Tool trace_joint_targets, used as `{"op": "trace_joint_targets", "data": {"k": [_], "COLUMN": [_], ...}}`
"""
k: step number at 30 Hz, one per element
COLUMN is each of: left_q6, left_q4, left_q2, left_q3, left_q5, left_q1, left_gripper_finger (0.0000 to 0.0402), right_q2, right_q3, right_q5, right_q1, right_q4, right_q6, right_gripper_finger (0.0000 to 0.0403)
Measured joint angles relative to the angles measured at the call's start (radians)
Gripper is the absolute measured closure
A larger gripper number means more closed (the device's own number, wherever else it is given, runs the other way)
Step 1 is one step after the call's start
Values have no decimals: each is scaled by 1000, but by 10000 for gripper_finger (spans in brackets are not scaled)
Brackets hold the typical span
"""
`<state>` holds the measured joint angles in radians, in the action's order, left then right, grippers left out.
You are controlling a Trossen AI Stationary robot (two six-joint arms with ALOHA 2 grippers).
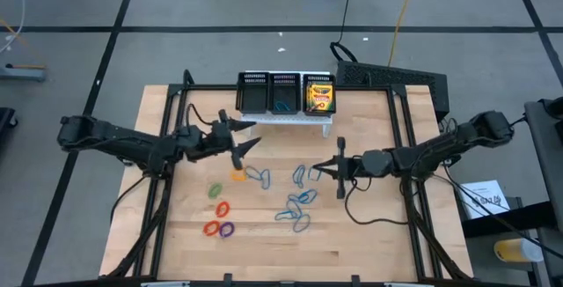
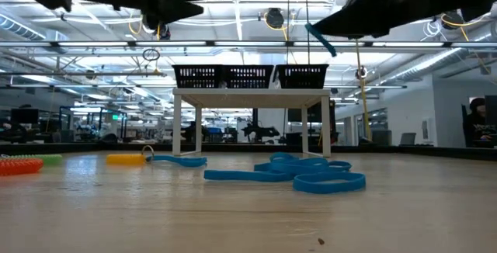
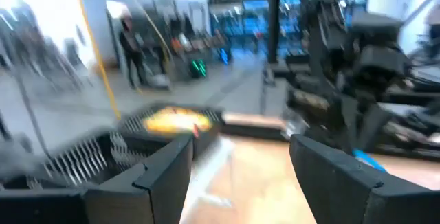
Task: Pick & Place Office Desk Supplies
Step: Put the blue rubber band into the middle black bin
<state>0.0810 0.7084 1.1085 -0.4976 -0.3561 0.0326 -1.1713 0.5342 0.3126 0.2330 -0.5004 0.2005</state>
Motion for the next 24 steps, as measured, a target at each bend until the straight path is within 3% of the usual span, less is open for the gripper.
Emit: {"op": "trace_joint_targets", "data": {"k": [4, 8, 13, 19, 24], "left_q6": [153, 187, 87, -47, -53], "left_q4": [197, 308, 309, 308, 308], "left_q2": [81, 128, 134, 163, 241], "left_q3": [0, -1, -2, -17, -75], "left_q5": [-27, -27, -18, 128, 164], "left_q1": [-9, -35, -82, -113, -85], "left_gripper_finger": [146, 146, 146, 147, 147], "right_q2": [1, 5, 5, 5, 5], "right_q3": [-1, -1, -1, -1, -1], "right_q5": [-1, -6, -131, -288, -411], "right_q1": [-49, -112, -189, -259, -279], "right_q4": [2, -23, -85, -156, -211], "right_q6": [22, 42, 56, 74, 74], "right_gripper_finger": [403, 403, 403, 403, 403]}}
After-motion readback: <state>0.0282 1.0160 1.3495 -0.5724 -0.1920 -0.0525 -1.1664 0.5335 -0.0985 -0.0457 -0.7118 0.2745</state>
